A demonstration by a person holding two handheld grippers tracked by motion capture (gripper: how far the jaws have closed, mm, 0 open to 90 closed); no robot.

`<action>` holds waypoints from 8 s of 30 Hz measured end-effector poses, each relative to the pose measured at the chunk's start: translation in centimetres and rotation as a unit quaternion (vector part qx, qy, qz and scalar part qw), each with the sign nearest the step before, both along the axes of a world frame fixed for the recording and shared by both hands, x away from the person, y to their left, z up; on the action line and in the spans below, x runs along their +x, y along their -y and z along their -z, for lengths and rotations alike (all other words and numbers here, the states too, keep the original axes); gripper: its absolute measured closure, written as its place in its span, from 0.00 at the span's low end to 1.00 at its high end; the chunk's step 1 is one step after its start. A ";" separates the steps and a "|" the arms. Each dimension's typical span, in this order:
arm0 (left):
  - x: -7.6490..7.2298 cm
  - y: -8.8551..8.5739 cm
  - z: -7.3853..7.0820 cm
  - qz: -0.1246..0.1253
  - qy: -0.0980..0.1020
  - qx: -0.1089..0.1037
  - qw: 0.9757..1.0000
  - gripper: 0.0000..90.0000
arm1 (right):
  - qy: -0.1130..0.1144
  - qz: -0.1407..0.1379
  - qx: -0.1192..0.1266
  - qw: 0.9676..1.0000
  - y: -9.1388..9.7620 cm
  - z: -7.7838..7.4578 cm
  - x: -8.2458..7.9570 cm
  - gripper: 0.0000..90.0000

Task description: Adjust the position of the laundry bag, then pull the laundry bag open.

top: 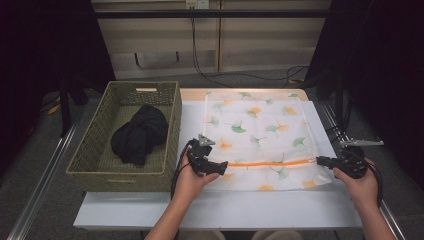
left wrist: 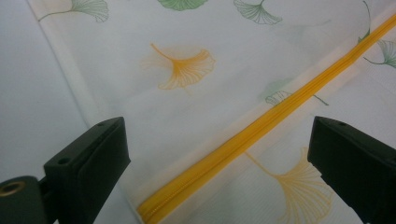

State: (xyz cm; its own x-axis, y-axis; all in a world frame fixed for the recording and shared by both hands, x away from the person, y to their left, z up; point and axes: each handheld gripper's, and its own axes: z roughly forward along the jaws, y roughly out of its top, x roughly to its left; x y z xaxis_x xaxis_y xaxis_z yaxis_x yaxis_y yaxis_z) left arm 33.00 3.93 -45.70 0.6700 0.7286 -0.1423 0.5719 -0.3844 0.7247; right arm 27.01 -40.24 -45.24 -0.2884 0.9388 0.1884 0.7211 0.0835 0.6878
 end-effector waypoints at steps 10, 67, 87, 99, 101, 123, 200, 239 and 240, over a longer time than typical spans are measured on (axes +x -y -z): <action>0.0 0.8 -0.5 0.026 -0.013 -0.002 1.000 0.06 | 0.023 -0.022 0.029 0.999 -0.5 -1.0 -0.3 0.97; -0.4 15.5 -1.3 0.179 -0.037 -0.069 0.981 0.42 | 0.046 -0.052 0.034 0.997 -1.3 -1.9 0.1 0.96; 0.1 18.2 -1.1 0.199 -0.032 -0.071 0.977 0.51 | 0.051 -0.054 0.035 0.997 -1.5 -2.0 0.1 0.96; 0.4 19.4 -1.2 0.210 -0.021 -0.077 0.974 0.61 | 0.053 -0.055 0.039 0.996 -1.5 -2.1 0.1 0.96; 0.4 19.4 -1.4 0.211 -0.019 -0.076 0.974 0.62 | 0.053 -0.055 0.039 0.996 -1.6 -2.1 0.2 0.96; 0.6 20.5 -1.4 0.228 -0.005 -0.060 0.972 0.76 | 0.057 -0.065 0.043 0.995 -2.0 -2.3 0.3 0.96; 0.9 21.3 -1.4 0.160 -0.093 -0.066 0.980 1.00 | 0.052 -0.065 0.065 0.994 -2.2 -2.6 0.2 0.97; 2.0 18.4 -1.1 0.126 -0.123 -0.046 0.983 1.00 | 0.056 -0.059 0.074 0.994 -1.8 -2.6 0.2 0.96; 2.0 18.3 -1.0 0.125 -0.125 -0.043 0.983 1.00 | 0.057 -0.058 0.071 0.994 -1.8 -2.5 0.2 0.97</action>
State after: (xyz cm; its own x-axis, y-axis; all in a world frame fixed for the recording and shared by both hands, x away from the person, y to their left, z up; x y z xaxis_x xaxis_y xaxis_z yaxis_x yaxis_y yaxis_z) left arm 35.02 -14.39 -44.67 0.7633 0.5236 -0.3785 0.6313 -0.4797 0.6094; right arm 27.24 -38.46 -42.70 -0.4197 0.8647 0.2759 0.6284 0.0575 0.7757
